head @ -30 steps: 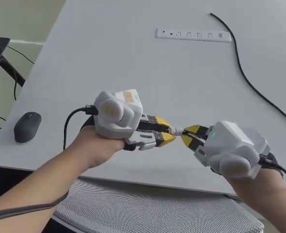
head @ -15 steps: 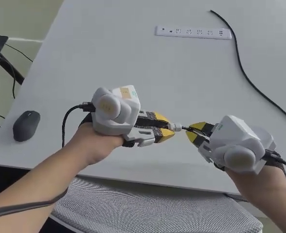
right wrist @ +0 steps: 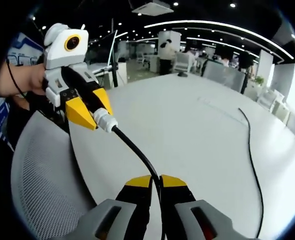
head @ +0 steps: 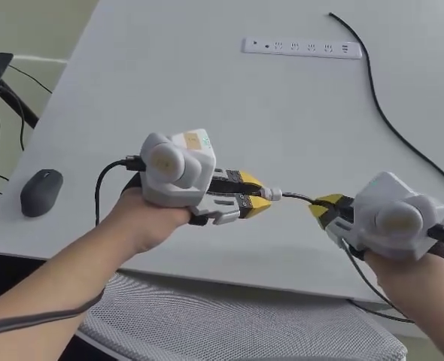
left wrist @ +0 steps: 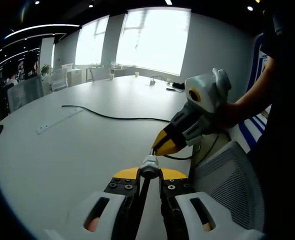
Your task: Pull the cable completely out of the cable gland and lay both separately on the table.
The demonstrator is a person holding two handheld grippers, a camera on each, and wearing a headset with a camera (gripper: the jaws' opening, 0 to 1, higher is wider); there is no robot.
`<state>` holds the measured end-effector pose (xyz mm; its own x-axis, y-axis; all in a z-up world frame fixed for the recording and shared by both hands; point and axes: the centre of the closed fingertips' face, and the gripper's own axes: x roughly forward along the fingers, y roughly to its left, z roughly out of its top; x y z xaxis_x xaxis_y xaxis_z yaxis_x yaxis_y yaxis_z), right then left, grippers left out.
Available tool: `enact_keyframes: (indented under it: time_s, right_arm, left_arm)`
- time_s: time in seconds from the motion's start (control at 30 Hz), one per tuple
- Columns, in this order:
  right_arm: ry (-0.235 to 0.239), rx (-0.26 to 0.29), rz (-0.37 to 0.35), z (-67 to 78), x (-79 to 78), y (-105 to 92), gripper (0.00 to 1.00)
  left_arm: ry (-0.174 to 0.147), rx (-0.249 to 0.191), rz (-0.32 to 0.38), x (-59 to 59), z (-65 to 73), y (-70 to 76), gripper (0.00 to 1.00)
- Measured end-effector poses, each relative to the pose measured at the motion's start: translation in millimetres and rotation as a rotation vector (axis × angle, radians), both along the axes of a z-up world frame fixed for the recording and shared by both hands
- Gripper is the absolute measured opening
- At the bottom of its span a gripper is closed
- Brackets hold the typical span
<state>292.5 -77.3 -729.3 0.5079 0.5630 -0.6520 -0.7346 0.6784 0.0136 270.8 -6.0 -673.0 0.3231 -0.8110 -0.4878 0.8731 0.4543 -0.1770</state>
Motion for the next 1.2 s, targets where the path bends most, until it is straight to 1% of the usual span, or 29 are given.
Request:
enact_keyframes:
  time_s: [0.13, 0.23, 0.33, 0.43, 0.47, 0.5, 0.6, 0.63, 0.73, 0.9, 1.07, 1.2]
  right_arm:
    - [0.073, 0.033, -0.071, -9.8, 0.8, -8.2, 0.0]
    - [0.111, 0.045, -0.113, -16.8, 1.9, -13.9, 0.0]
    - [0.14, 0.042, -0.142, -22.0, 1.4, -18.7, 0.0]
    - [0.185, 0.048, -0.184, -29.8, 1.7, -24.8, 0.0]
    - [0.19, 0.052, -0.188, -31.3, 2.4, -25.5, 0.0]
    - [0.205, 0.053, -0.203, -34.5, 2.8, -28.2, 0.0]
    - [0.221, 0.06, -0.219, -34.2, 1.2, -29.6, 0.0]
    - [0.228, 0.073, -0.225, -33.6, 0.6, -29.1, 0.01]
    - [0.23, 0.074, -0.225, -31.6, -1.4, -27.0, 0.01]
    - [0.212, 0.056, -0.202, -31.0, -3.2, -24.6, 0.01]
    - [0.195, 0.047, -0.176, -30.5, -3.1, -24.1, 0.01]
    - [0.166, 0.014, -0.138, -31.6, -1.3, -25.3, 0.01]
  left_arm:
    - [-0.003, -0.002, 0.002, 1.3, 0.7, -0.1, 0.15]
    - [-0.004, -0.004, 0.004, 2.0, 1.5, 0.2, 0.15]
    - [-0.003, -0.005, 0.006, 2.3, 1.7, 1.0, 0.15]
    - [-0.003, -0.006, 0.008, 2.6, 2.2, 1.6, 0.15]
    - [-0.004, -0.006, 0.009, 3.0, 2.4, 1.8, 0.15]
    - [-0.004, -0.008, 0.011, 3.4, 2.8, 1.9, 0.15]
    - [-0.005, -0.008, 0.011, 3.2, 4.2, 1.4, 0.15]
    - [-0.005, -0.007, 0.011, 3.2, 4.4, 1.3, 0.15]
    - [-0.005, -0.006, 0.011, 2.6, 5.3, 0.7, 0.15]
    - [-0.006, -0.004, 0.017, 2.1, 6.9, 0.4, 0.15]
    - [-0.008, -0.005, 0.023, 6.1, 6.2, 2.2, 0.15]
    - [-0.01, -0.003, 0.032, 9.2, 4.4, 3.6, 0.15]
